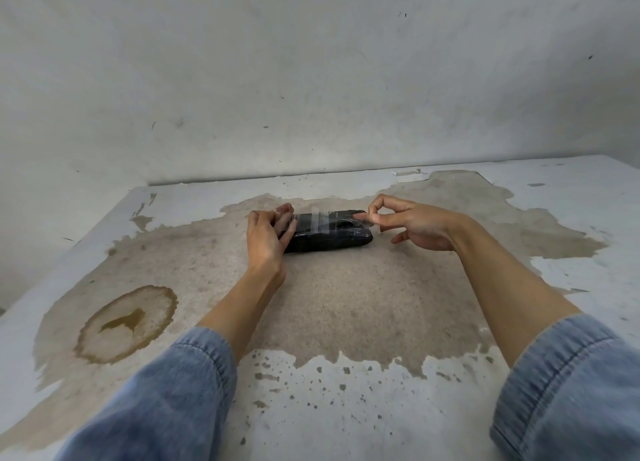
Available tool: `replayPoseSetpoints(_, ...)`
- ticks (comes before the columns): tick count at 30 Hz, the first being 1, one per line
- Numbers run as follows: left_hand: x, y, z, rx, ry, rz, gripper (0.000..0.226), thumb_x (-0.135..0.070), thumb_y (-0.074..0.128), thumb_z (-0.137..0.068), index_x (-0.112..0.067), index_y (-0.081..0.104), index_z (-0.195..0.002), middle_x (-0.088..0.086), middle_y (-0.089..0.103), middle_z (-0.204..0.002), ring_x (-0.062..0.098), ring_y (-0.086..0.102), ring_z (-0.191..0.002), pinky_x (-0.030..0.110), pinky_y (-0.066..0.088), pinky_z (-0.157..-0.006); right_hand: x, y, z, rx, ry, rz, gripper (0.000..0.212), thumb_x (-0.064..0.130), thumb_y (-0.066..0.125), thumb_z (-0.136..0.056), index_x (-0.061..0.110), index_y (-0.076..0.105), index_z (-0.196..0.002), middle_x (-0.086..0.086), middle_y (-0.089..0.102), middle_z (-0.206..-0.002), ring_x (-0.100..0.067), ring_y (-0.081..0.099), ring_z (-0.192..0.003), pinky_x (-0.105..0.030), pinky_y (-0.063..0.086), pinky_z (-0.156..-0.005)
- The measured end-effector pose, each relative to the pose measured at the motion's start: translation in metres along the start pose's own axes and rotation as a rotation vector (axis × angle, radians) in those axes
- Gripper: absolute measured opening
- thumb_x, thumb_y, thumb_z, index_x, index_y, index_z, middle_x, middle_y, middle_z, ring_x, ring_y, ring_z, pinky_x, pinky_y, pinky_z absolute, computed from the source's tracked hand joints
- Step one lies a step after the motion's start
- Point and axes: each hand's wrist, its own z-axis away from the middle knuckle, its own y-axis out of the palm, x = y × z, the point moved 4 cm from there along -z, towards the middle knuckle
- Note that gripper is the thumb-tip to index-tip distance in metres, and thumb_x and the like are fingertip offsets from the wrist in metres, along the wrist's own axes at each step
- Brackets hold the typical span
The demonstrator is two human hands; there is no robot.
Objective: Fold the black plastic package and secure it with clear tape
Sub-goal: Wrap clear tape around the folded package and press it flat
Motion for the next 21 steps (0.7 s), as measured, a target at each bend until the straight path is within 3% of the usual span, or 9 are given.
replayPoseSetpoints(5,-0.001,-0.001,0.000,0.024,0.027,-0.016,0.022,-0.005,0.030,-0.100,-0.012,0.040,-0.081,0.007,0.065,-0.096,0.017,0.065,-0.096,0.026,0.056,-0.082,0.004,0.000,0.002,-0.015,-0.009,-0.086,0.019,0.032,0.052,-0.095,0.029,0.045,-0.077,0.011,0.065,-0.122,-0.014,0.049,-0.115,-0.035,0.033,-0.082)
replayPoseSetpoints(8,-0.001,-0.001,0.000,0.020,0.026,-0.013,0.022,-0.003,0.031,-0.099,-0.012,0.041,-0.082,0.006,0.061,-0.091,0.018,0.063,-0.096,0.027,0.055,-0.085,0.006,-0.002,0.001,-0.017,-0.005,-0.070,0.020,0.034,0.052,-0.095,0.031,0.045,-0.076,0.008,0.067,-0.120,-0.018,0.046,-0.125,-0.036,0.032,-0.083)
replayPoseSetpoints(13,-0.001,0.001,0.001,0.032,0.012,-0.030,0.019,-0.003,0.030,-0.099,-0.011,0.043,-0.087,0.012,0.064,-0.106,0.019,0.064,-0.102,0.029,0.053,-0.090,0.004,-0.006,-0.006,-0.168,-0.045,-0.056,0.019,0.025,0.053,-0.096,0.024,0.046,-0.077,0.003,0.072,-0.108,-0.026,0.051,-0.118,-0.033,0.035,-0.078)
replayPoseSetpoints(17,-0.001,0.001,-0.001,0.026,0.013,-0.068,0.020,-0.005,0.029,-0.099,-0.011,0.044,-0.088,0.010,0.065,-0.103,0.018,0.064,-0.101,0.026,0.054,-0.086,0.012,-0.008,-0.008,-0.326,-0.177,-0.152,0.015,0.015,0.055,-0.092,0.017,0.055,-0.077,-0.005,0.075,-0.093,-0.017,0.060,-0.094,-0.029,0.039,-0.071)
replayPoseSetpoints(21,-0.001,0.000,-0.001,0.017,-0.009,-0.019,0.021,-0.004,0.028,-0.100,-0.010,0.044,-0.088,0.008,0.063,-0.098,0.019,0.063,-0.101,0.029,0.052,-0.090,0.026,-0.004,-0.009,-0.446,-0.291,-0.309,0.010,0.008,0.061,-0.089,0.011,0.057,-0.080,-0.013,0.070,-0.079,-0.022,0.062,-0.071,-0.027,0.050,-0.064)
